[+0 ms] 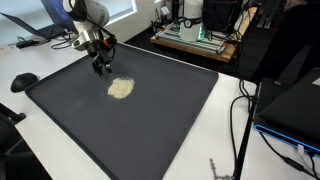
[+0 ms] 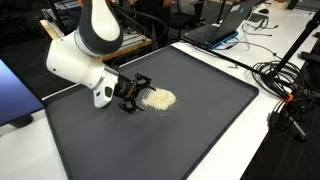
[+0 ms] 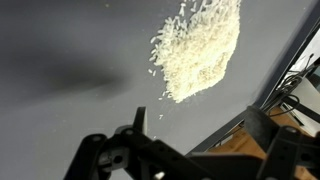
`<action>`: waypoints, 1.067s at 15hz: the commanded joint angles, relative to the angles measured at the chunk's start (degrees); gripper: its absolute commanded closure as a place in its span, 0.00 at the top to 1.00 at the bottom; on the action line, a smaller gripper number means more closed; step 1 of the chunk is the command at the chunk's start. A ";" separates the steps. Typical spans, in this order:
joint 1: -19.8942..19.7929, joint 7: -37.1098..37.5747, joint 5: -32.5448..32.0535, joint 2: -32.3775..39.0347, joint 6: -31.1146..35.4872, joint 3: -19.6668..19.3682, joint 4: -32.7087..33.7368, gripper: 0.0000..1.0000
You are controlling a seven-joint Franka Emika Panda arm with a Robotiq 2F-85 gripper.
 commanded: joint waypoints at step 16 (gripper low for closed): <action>11.60 -11.25 19.04 -15.33 1.85 -11.56 -20.45 1.00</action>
